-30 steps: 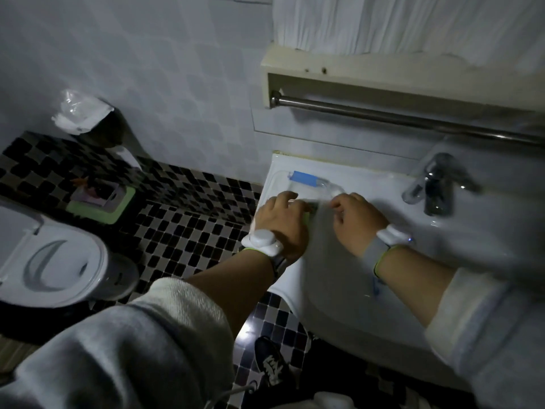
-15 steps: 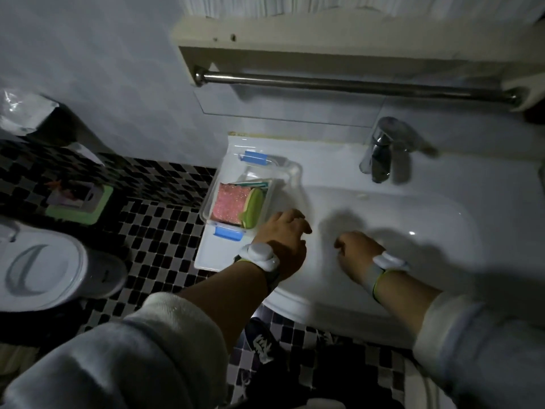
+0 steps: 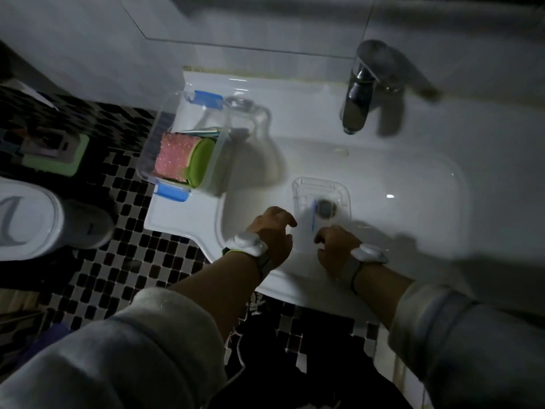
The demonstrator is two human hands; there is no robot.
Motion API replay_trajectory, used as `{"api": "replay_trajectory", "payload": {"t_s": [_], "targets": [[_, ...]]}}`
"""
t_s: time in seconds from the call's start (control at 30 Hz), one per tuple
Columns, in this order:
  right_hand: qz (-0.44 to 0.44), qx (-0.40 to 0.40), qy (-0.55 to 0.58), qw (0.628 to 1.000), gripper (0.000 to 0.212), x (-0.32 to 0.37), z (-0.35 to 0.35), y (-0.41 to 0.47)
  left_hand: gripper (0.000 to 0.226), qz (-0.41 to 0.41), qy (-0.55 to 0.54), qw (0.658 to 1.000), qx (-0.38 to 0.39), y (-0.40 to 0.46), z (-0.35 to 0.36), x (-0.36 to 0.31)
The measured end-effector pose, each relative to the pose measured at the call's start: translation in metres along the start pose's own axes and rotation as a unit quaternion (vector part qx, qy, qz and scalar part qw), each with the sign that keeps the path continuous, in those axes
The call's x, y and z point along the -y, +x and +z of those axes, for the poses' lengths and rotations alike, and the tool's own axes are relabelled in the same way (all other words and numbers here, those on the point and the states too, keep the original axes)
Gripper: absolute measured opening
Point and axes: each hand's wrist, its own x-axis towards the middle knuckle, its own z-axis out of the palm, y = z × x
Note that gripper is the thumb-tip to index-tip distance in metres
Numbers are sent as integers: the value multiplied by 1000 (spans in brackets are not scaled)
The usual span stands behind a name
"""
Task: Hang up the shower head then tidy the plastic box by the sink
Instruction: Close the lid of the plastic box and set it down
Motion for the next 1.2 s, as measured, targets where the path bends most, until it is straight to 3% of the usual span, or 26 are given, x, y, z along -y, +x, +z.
{"api": "replay_trajectory", "payload": {"t_s": [0.3,0.43,0.6,0.9,1.2], "targets": [[3,15,-19,1000,22,-11,14,13,35,-89,18,988,125,16,35,6],[-20,21,-33,999,17,-13,12,11,38,-120,-18,982,145,13,36,2],[-34,8,-46,998,13,-6,9,-3,41,-163,-86,974,132,12,24,-3],[-114,-73,-44,990,17,11,-19,-28,53,-178,-244,953,33,-1,-19,-24],[-101,-152,68,981,14,45,-76,-53,48,-137,-194,971,10,-15,-52,-41]]}}
